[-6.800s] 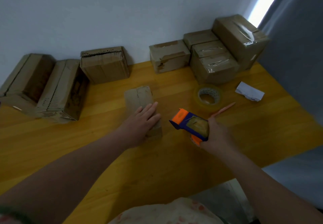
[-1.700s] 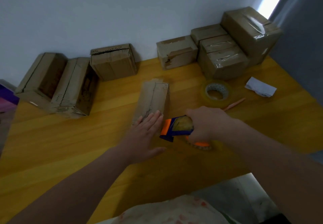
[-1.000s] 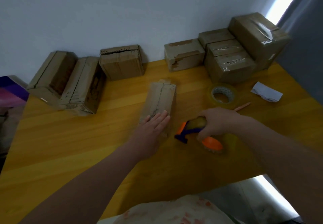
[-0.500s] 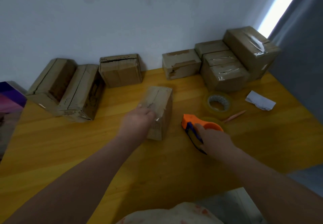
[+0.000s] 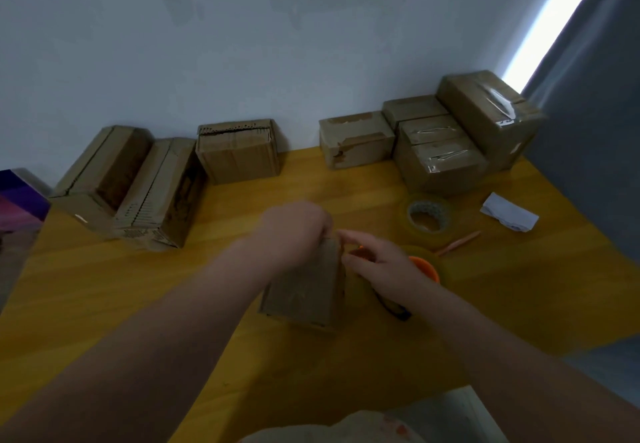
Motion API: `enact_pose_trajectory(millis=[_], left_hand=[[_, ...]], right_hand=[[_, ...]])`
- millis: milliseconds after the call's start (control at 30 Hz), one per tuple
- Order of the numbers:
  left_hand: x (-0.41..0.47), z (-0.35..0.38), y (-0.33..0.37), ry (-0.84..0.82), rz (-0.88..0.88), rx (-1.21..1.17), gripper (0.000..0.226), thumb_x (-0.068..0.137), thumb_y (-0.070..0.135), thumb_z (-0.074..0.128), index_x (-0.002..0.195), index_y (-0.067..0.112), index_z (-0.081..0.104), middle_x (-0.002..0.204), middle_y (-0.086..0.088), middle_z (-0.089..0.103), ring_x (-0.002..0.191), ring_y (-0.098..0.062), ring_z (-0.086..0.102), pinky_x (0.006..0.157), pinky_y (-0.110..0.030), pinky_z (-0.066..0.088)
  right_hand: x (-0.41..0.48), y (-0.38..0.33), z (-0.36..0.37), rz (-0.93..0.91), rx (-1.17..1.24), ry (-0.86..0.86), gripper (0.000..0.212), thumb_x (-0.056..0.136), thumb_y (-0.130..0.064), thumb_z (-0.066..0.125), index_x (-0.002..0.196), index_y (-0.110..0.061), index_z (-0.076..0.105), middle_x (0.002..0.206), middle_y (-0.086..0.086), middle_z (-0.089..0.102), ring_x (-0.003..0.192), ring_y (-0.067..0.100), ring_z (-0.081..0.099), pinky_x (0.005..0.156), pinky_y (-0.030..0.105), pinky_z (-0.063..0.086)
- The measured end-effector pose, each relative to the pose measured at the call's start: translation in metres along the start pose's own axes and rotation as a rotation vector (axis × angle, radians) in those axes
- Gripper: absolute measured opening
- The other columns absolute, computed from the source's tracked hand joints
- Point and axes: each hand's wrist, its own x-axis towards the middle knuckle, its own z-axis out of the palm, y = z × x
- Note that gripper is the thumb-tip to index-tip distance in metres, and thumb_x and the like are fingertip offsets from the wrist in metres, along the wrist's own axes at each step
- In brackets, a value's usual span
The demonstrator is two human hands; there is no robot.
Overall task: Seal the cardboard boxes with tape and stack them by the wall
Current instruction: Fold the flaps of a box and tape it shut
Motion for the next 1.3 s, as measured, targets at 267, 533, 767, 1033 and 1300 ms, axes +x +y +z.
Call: enact_pose_trajectory(millis=[267, 533, 767, 1033, 1300], left_hand=[[-0.026, 0.038, 0.001, 0.385, 0.024, -0.182, 0.029, 0.093, 0.022, 0.052, 0.120, 0.016, 0.060, 0.115, -0.003, 0.062, 0.106, -0.025, 0.058, 0.081, -0.037, 0.051], [-0.065, 0.082, 0.008, 0.412, 0.168, -0.139, 0.046, 0.089, 0.038, 0.039, 0.110, 0.011, 0.070, 0.112, -0.004, 0.070, 0.101, -0.019, 0.067, 0.087, -0.034, 0.052], [-0.064, 0.092, 0.008, 0.480, 0.164, -0.255, 0.045, 0.088, 0.036, 0.046, 0.112, 0.006, 0.068, 0.113, -0.008, 0.069, 0.105, -0.021, 0.065, 0.095, -0.032, 0.042], [-0.059, 0.097, 0.010, 0.558, 0.175, -0.353, 0.035, 0.084, 0.030, 0.051, 0.099, 0.005, 0.069, 0.100, -0.008, 0.068, 0.100, -0.015, 0.054, 0.092, -0.028, 0.043], [-0.059, 0.098, 0.012, 0.553, 0.166, -0.390, 0.033, 0.084, 0.028, 0.051, 0.096, 0.005, 0.070, 0.101, -0.008, 0.069, 0.103, -0.013, 0.054, 0.103, -0.025, 0.032]], right_hand=[[-0.005, 0.006, 0.007, 0.108, 0.171, 0.034, 0.024, 0.098, -0.019, 0.054, 0.121, -0.021, 0.063, 0.102, -0.010, 0.062, 0.094, 0.004, 0.059, 0.072, 0.020, 0.051], [-0.010, 0.014, 0.008, 0.108, 0.239, 0.040, 0.024, 0.094, -0.019, 0.061, 0.118, -0.021, 0.065, 0.107, -0.007, 0.066, 0.099, 0.008, 0.061, 0.078, 0.022, 0.052], [-0.006, 0.016, 0.022, 0.074, 0.263, 0.144, 0.024, 0.081, -0.019, 0.077, 0.101, -0.027, 0.066, 0.100, -0.005, 0.070, 0.095, 0.008, 0.064, 0.077, 0.016, 0.051], [0.001, 0.015, 0.030, 0.047, 0.113, 0.310, 0.020, 0.078, -0.024, 0.080, 0.093, -0.019, 0.068, 0.083, -0.010, 0.061, 0.078, 0.001, 0.059, 0.067, 0.014, 0.047], [0.012, 0.014, 0.027, -0.011, 0.011, 0.377, 0.019, 0.085, -0.025, 0.074, 0.068, -0.024, 0.065, 0.067, -0.012, 0.063, 0.062, -0.007, 0.057, 0.056, 0.008, 0.041]])
